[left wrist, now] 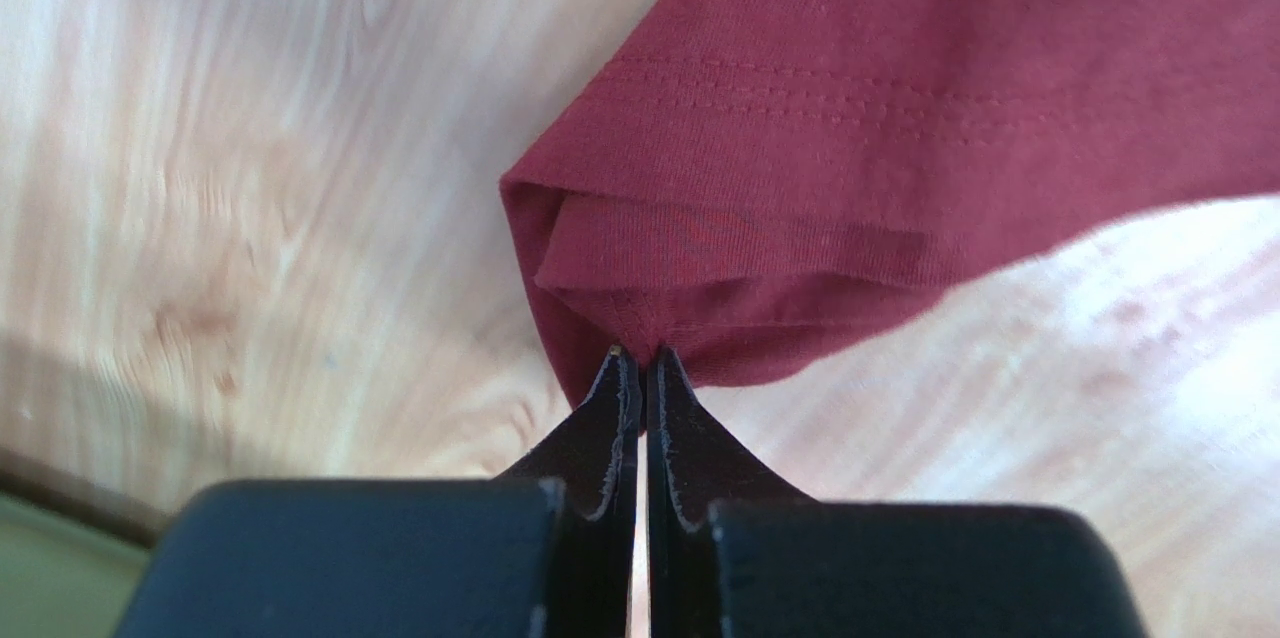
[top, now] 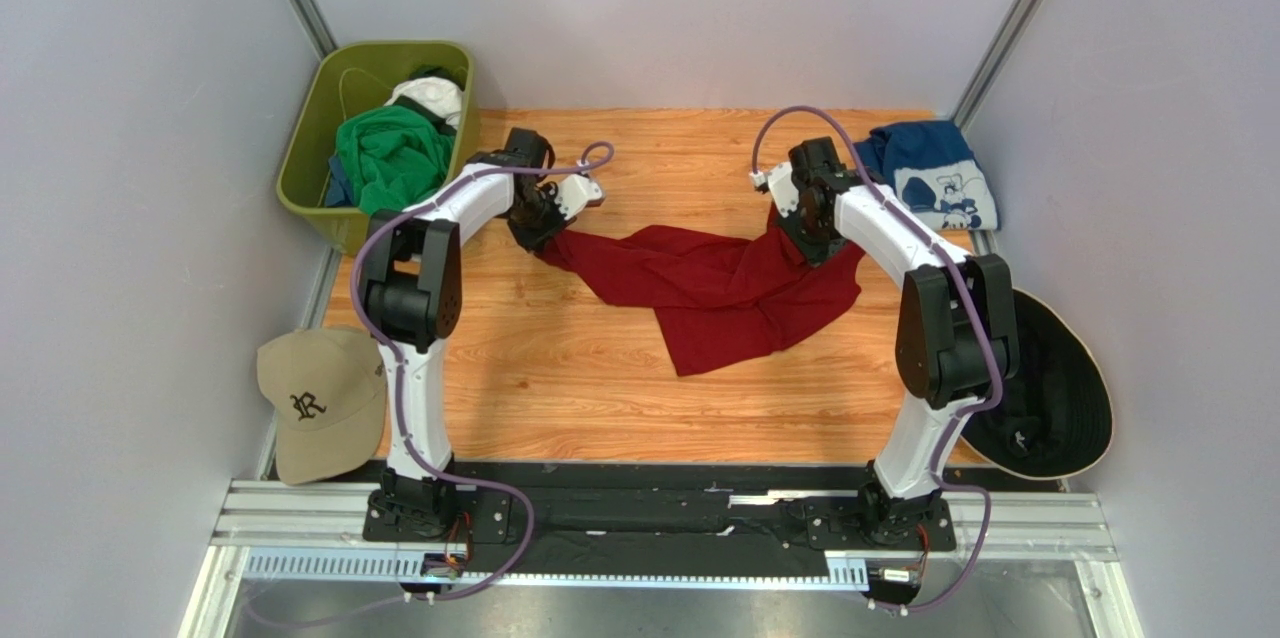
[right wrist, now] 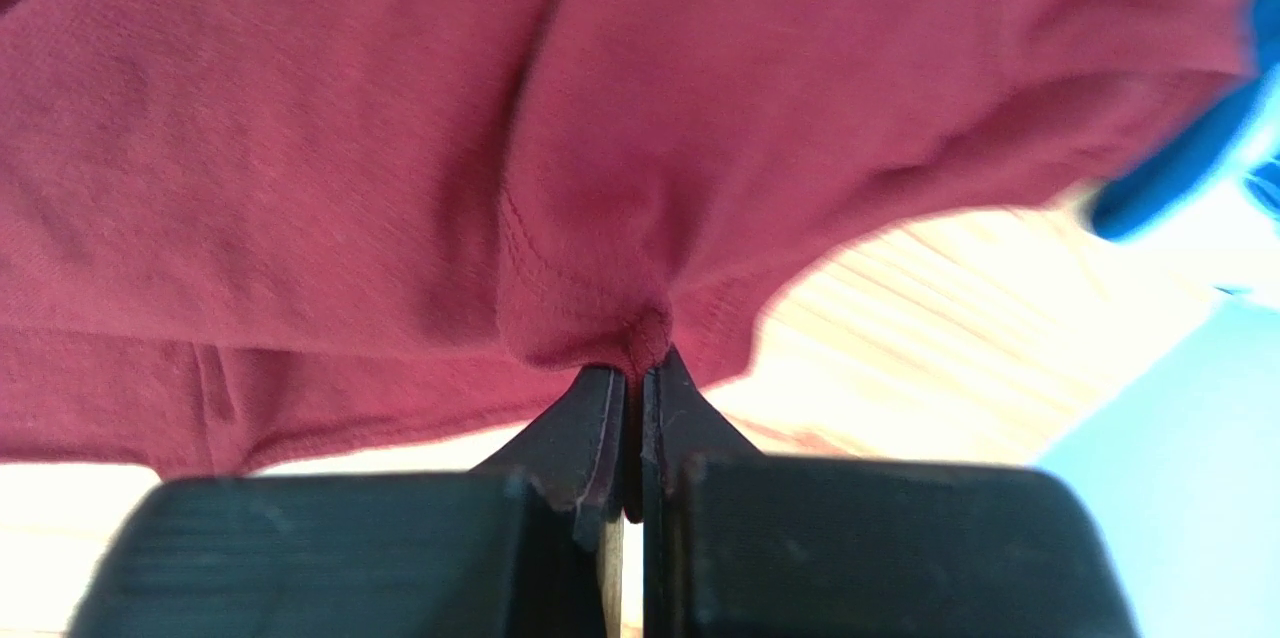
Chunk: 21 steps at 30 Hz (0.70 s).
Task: Fold and stack the t-shirts
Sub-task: Flatten the tshirt out
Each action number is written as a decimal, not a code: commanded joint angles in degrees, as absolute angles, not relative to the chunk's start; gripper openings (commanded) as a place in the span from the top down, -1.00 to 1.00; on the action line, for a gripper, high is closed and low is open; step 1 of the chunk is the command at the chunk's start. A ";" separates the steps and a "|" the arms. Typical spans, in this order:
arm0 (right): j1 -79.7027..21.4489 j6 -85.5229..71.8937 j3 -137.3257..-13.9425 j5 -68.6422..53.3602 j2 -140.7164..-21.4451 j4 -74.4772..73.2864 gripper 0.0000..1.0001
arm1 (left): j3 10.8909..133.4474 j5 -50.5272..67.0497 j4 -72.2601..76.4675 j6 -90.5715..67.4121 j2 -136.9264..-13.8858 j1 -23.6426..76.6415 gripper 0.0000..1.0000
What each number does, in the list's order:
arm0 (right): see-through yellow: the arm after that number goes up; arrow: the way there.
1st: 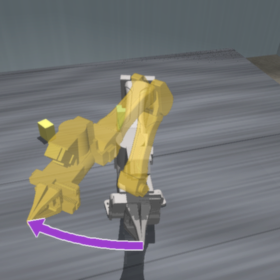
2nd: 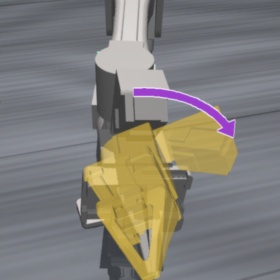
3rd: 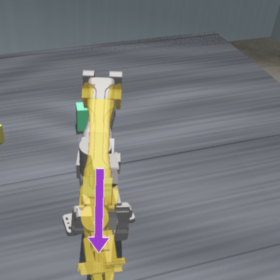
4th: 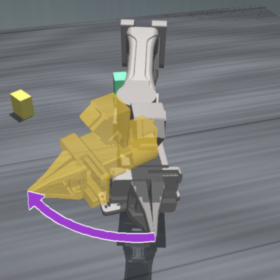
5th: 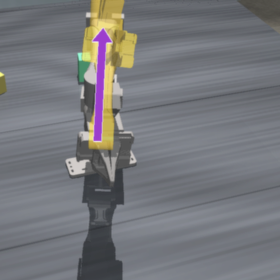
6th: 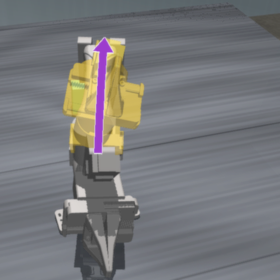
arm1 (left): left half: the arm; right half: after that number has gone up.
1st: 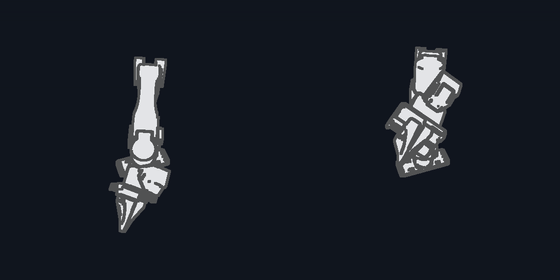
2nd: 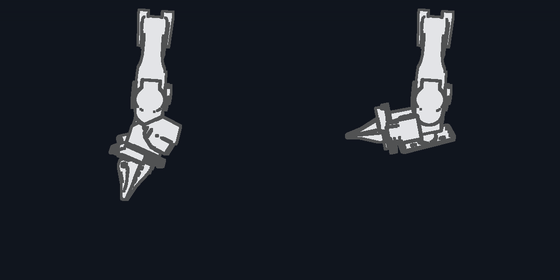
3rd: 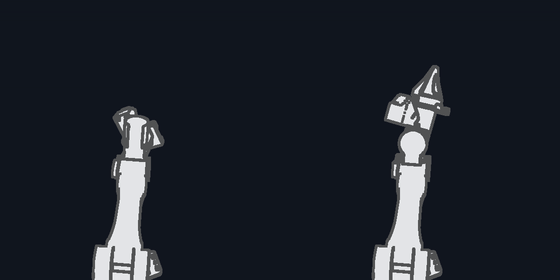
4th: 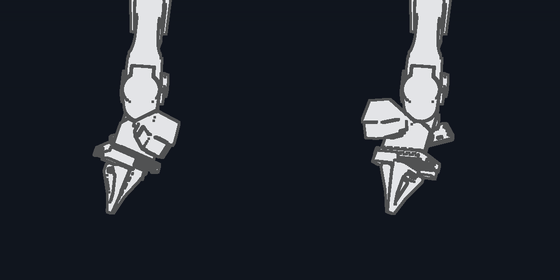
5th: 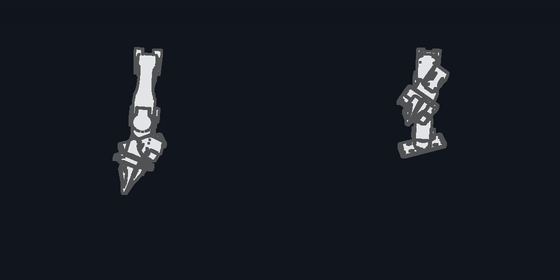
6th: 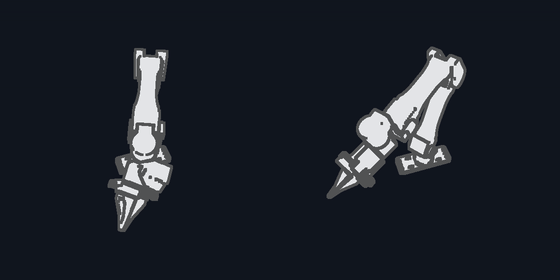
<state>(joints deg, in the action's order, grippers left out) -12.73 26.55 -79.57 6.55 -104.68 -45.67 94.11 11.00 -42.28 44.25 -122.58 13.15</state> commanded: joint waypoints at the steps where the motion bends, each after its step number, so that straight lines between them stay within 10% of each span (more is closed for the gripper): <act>1: -12.74 25.66 -87.17 12.11 -98.44 -47.01 1.00 | 91.94 9.84 -39.39 39.56 -111.64 12.92 1.00; 21: -9.06 34.54 -116.71 27.86 -91.76 -52.73 1.00 | 103.36 -4.56 -34.81 32.08 -84.29 12.92 1.00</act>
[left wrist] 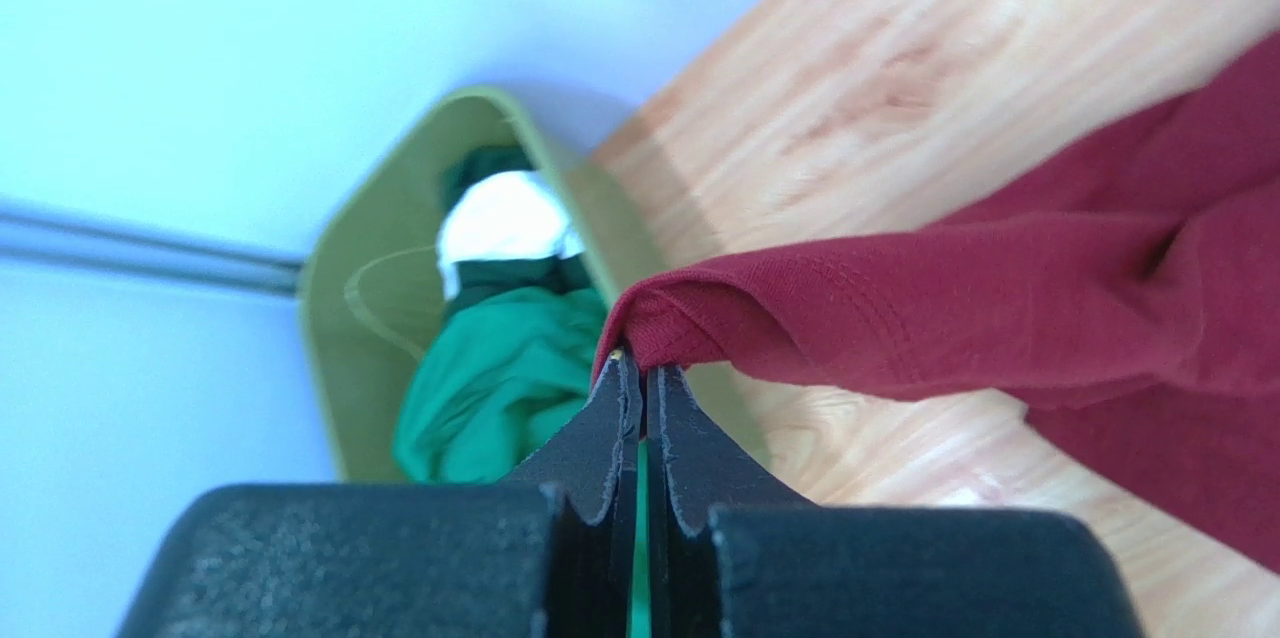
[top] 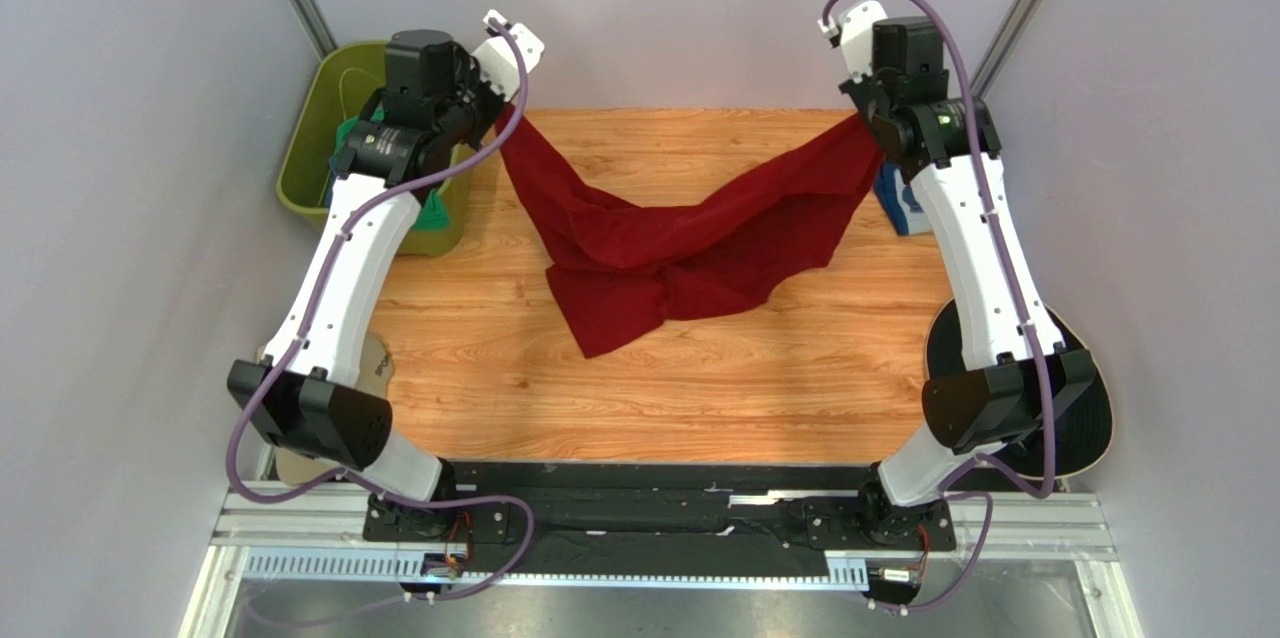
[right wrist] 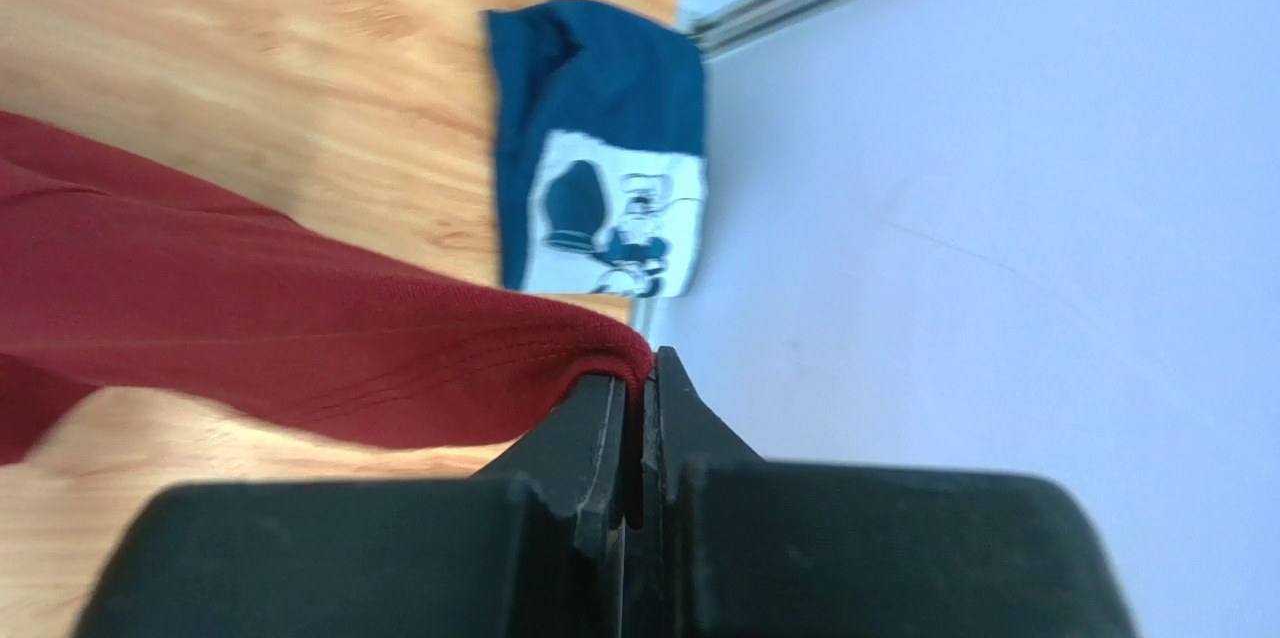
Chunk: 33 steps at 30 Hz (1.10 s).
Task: Fold and stack the t-shirts
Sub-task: Flatten the tshirt out
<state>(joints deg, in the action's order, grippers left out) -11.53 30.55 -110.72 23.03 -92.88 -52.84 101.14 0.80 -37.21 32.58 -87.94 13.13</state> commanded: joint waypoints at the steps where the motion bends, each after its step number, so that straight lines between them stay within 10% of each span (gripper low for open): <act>1: -8.53 34.72 -117.41 27.86 -91.58 -52.73 1.00 | 103.36 -5.09 -34.72 32.43 -83.68 12.83 1.00; 33: -1.41 39.90 -109.33 20.21 -64.52 -62.31 1.00 | 90.34 2.54 -45.35 36.03 -53.36 11.69 1.00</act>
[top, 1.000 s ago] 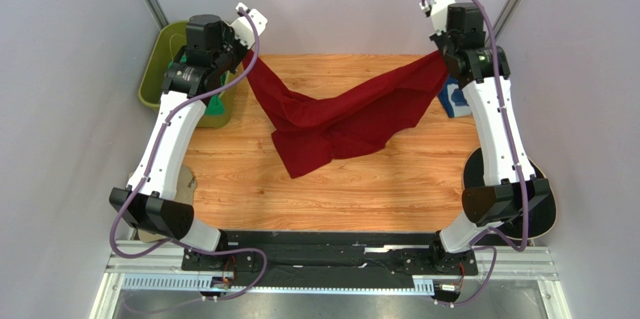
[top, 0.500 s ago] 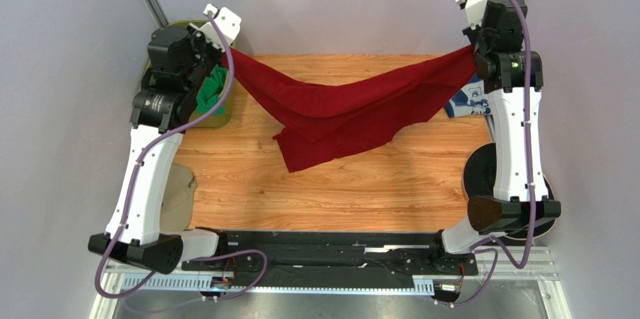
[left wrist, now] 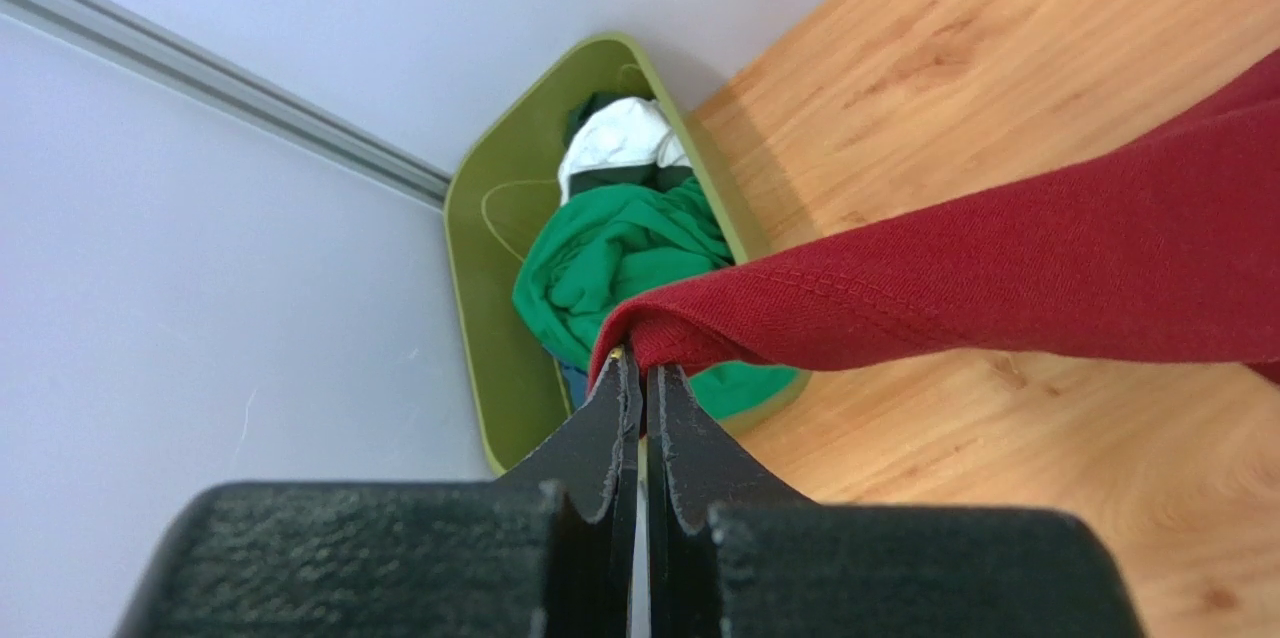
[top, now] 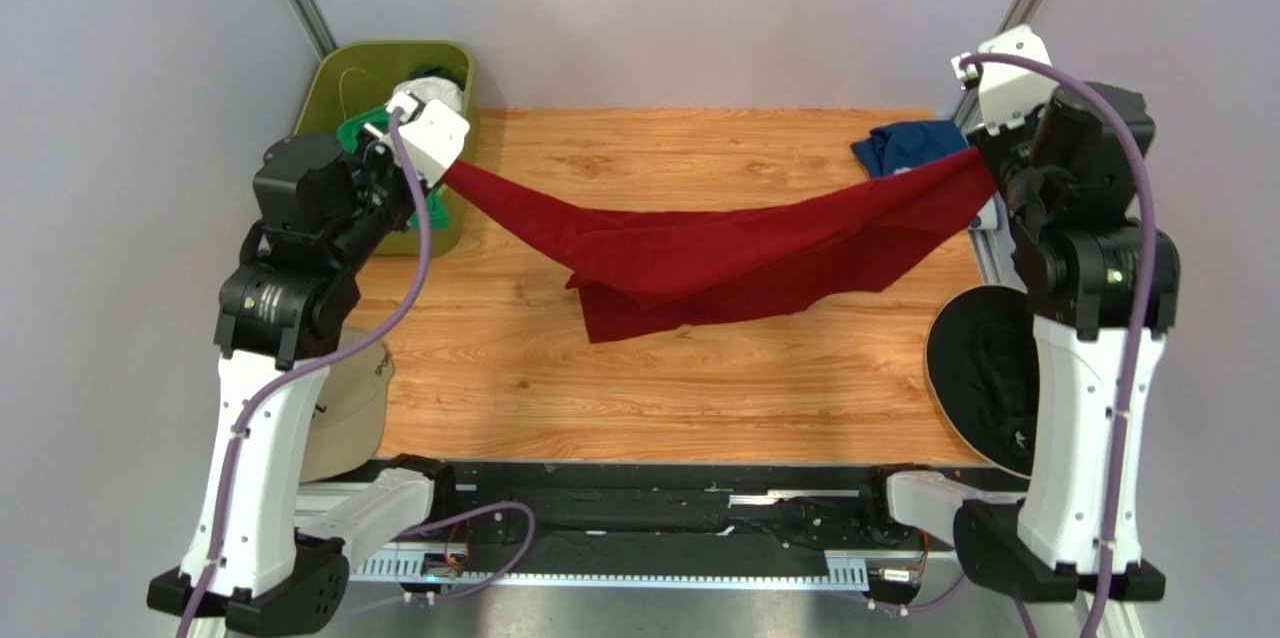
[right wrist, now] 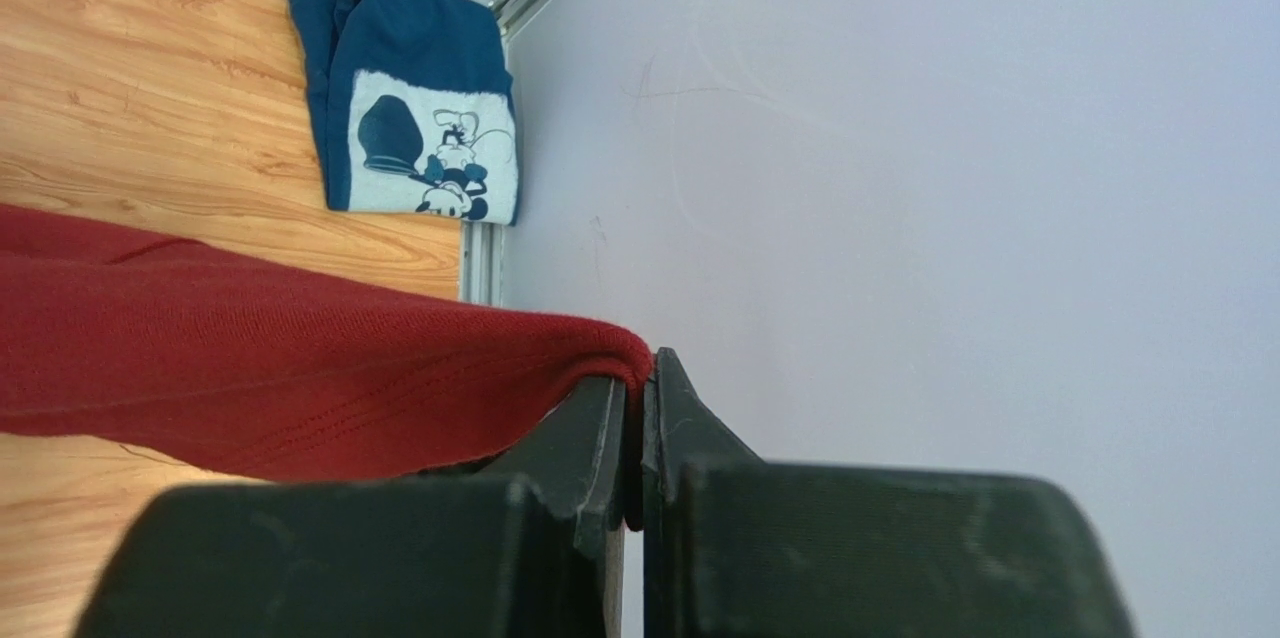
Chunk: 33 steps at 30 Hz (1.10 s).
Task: Fold and stack the t-shirts
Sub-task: Flatten the tshirt out
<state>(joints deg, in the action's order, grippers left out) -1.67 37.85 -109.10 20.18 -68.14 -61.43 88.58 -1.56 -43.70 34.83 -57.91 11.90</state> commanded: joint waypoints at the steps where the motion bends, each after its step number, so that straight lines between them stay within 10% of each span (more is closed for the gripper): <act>1: -1.41 39.99 -109.51 20.21 -63.99 -62.40 1.00 | 90.87 3.33 -45.70 36.21 -52.74 11.69 1.00; 12: -1.32 40.25 -106.71 20.92 -66.00 -58.10 1.00 | 94.84 2.20 -38.51 38.49 -55.62 11.69 1.00; 29: -1.05 36.13 -97.65 16.62 -92.45 -45.00 1.00 | 88.75 -5.36 -16.96 41.31 -97.89 11.60 1.00; 31: -1.32 35.16 -96.77 15.65 -94.82 -45.00 1.00 | 90.08 -5.45 -17.58 40.78 -102.28 11.69 0.79; 33: -1.58 34.81 -95.89 15.64 -95.88 -45.00 1.00 | 90.18 -5.54 -17.40 39.82 -103.97 11.69 0.15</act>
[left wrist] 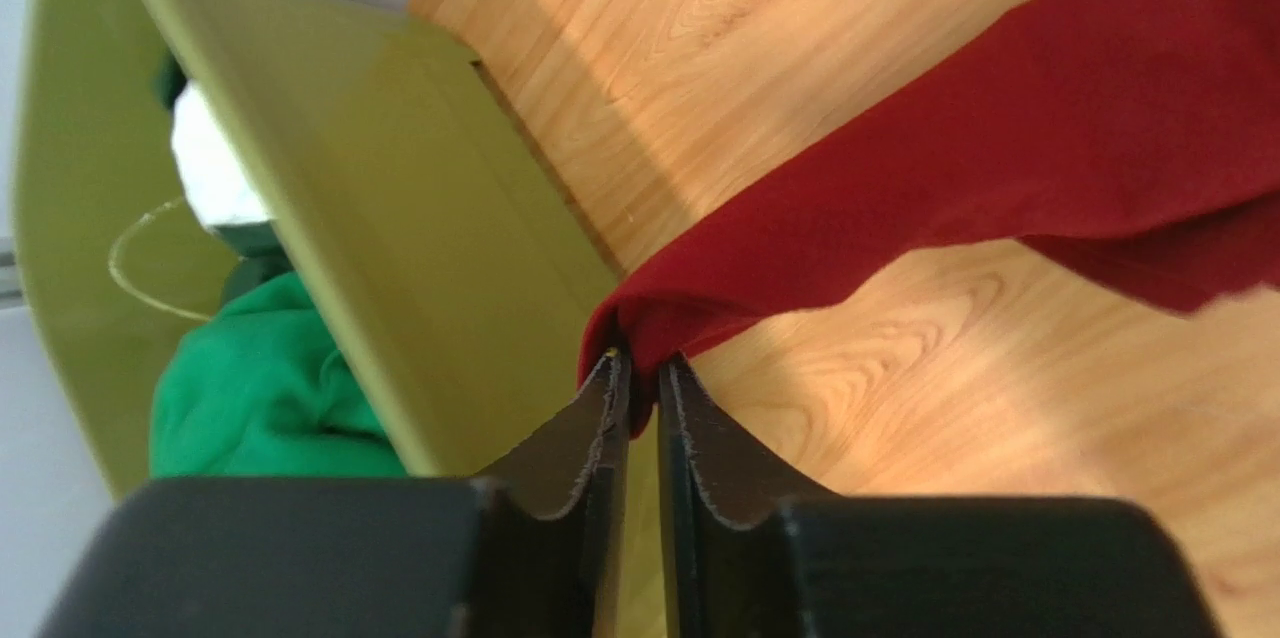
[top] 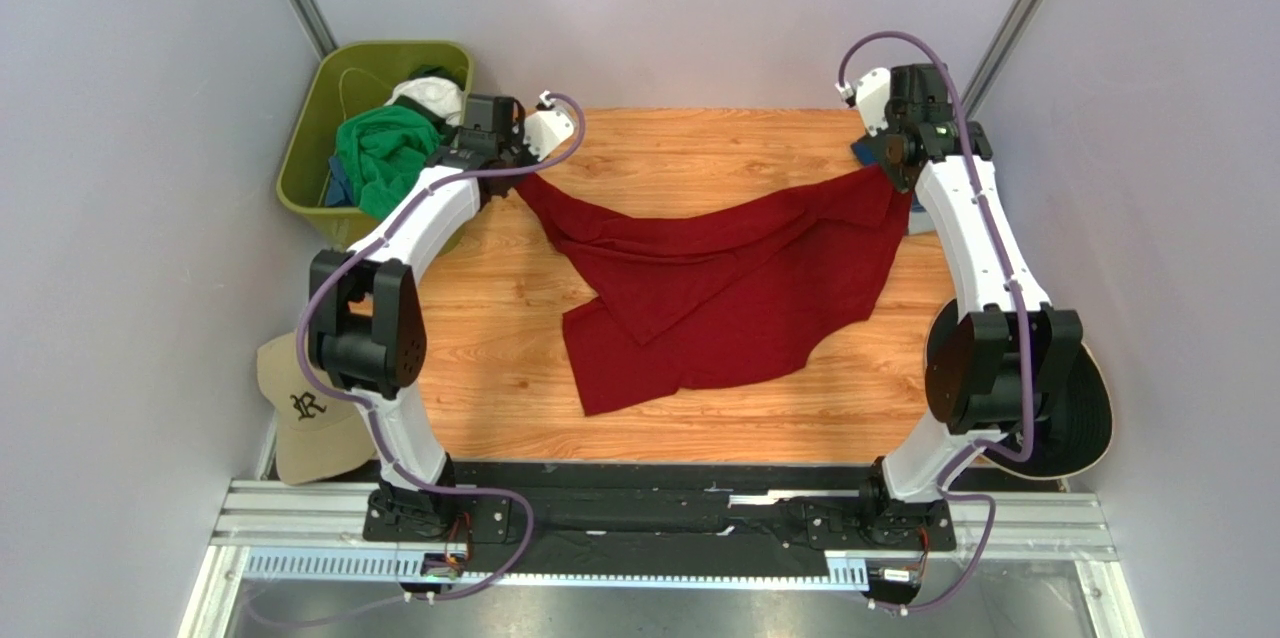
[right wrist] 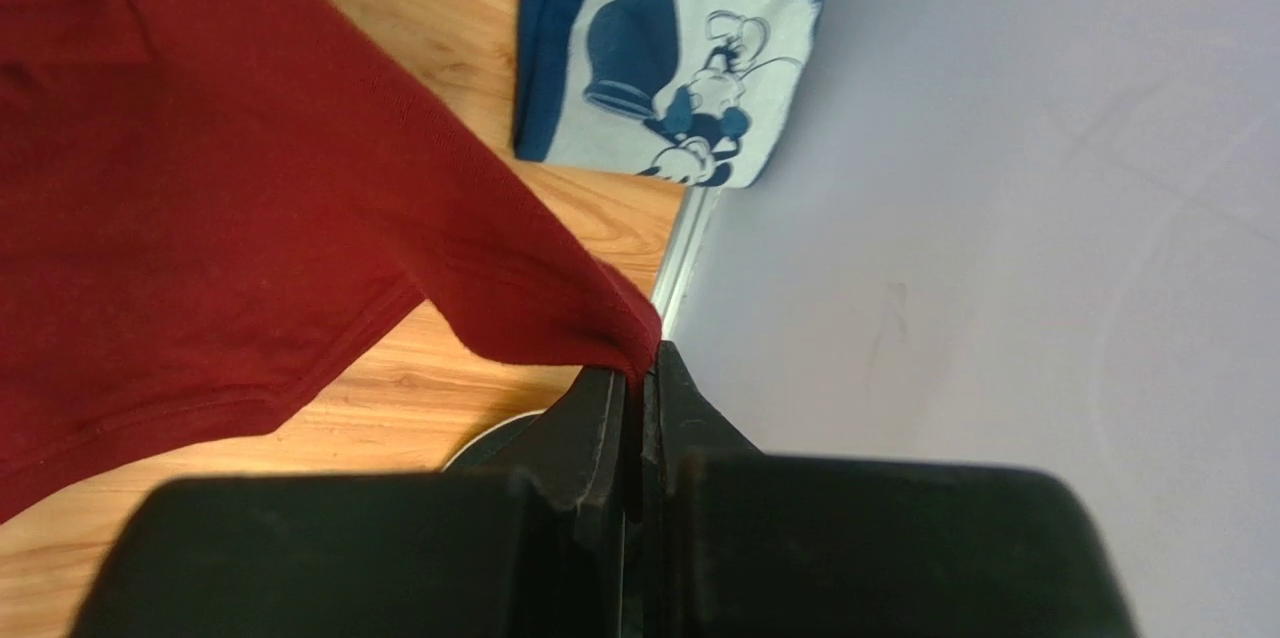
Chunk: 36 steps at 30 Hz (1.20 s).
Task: Fold and stack the t-shirts
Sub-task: Flatten the tshirt out
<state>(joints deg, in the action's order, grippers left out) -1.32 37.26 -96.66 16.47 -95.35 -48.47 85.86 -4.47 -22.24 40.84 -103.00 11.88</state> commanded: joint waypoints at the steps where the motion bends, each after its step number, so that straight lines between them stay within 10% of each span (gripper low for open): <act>1: -2.02 34.72 -95.37 15.64 -96.50 -45.00 1.00 | 89.83 -5.45 -17.05 39.47 -104.84 11.78 -0.02; 9: -3.34 34.19 -90.97 15.12 -95.36 -44.12 1.00 | 84.99 -5.90 -17.92 38.06 -102.66 12.91 -0.77; 36: -4.75 32.08 -80.16 13.45 -87.28 -41.66 1.00 | 82.26 20.21 -47.90 38.67 -104.93 39.46 -0.61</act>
